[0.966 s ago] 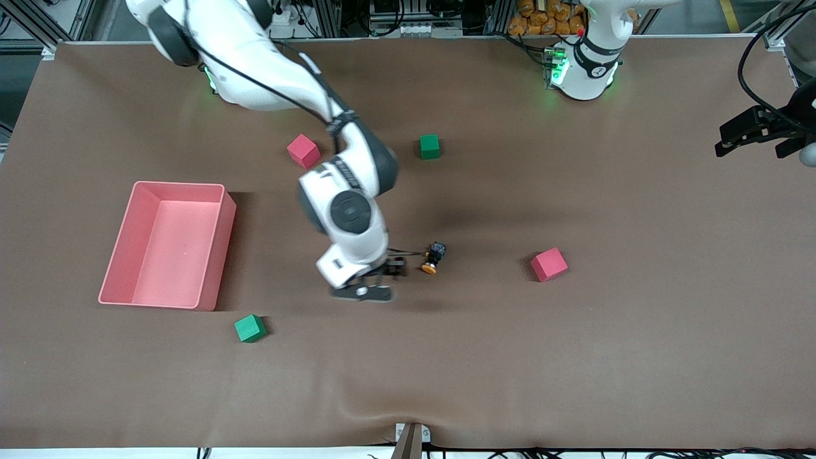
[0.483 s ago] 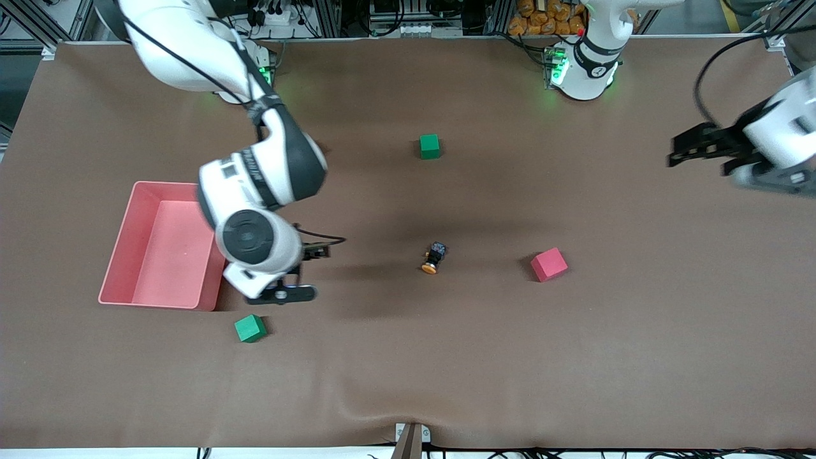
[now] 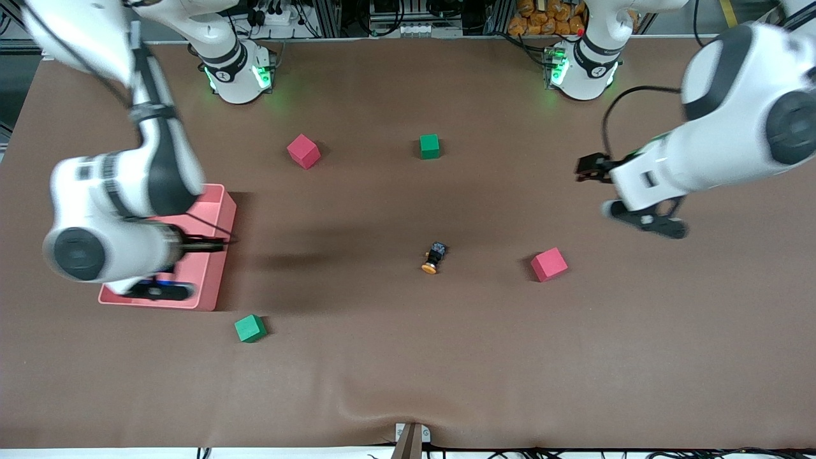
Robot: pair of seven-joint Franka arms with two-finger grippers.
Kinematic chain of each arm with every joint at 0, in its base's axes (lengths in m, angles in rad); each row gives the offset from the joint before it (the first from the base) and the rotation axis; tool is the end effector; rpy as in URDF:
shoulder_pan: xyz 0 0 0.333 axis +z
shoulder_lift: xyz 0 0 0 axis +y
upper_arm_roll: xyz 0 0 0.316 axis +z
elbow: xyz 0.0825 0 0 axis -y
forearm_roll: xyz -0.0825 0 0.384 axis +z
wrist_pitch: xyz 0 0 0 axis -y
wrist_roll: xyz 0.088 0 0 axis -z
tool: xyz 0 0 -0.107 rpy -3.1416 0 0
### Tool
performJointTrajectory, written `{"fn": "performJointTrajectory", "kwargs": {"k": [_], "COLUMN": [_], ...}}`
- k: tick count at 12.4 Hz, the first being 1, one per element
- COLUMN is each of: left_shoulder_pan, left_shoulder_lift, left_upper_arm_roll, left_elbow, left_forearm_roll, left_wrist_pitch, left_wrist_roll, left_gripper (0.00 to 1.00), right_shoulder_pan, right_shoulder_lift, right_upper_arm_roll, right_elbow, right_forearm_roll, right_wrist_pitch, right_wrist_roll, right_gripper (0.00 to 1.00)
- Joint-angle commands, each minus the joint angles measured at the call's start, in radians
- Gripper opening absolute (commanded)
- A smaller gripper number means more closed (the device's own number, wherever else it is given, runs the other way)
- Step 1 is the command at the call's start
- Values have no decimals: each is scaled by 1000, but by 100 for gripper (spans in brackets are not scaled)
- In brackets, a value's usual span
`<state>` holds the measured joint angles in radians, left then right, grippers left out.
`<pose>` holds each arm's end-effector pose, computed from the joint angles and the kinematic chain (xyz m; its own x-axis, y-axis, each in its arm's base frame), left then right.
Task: Place and upright button with both arms
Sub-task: 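Release the button on the table while the left gripper reaches toward it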
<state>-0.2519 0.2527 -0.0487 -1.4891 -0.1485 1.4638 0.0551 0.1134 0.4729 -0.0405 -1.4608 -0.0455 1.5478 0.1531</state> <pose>0.5754 -0.1931 0.5089 0.8975 -0.3536 -0.2637 -0.3167 -0.9327 0.1726 0.6453 0.0460 0.3857 0.9278 -0.0887 -0.3623 -0.0489 -0.9919 0.1176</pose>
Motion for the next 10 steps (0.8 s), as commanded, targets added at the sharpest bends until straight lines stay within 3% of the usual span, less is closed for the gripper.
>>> {"fn": "performJointTrajectory", "kwargs": {"k": [1, 5, 7, 10], "left_shoulder_pan": [-88, -217, -234, -290], "left_shoulder_lift": [106, 247, 299, 378], "left_upper_arm_roll": [9, 20, 13, 20], "left_elbow": [91, 185, 187, 191], "left_forearm_roll": [21, 43, 46, 46], "left_wrist_pitch": [-7, 48, 162, 308], "left_wrist_roll": [12, -7, 9, 3], "left_gripper": [100, 100, 100, 100], "right_shoulder_pan": [-87, -95, -130, -98], "right_shoulder_lift": [-127, -165, -168, -177], "right_upper_arm_roll": [27, 24, 28, 28], "right_elbow": [-232, -306, -322, -322], "right_forearm_roll": [-20, -20, -16, -14], "right_wrist_pitch": [153, 236, 285, 290], "right_wrist_roll": [-97, -138, -190, -222], "right_gripper": [100, 100, 100, 100]}}
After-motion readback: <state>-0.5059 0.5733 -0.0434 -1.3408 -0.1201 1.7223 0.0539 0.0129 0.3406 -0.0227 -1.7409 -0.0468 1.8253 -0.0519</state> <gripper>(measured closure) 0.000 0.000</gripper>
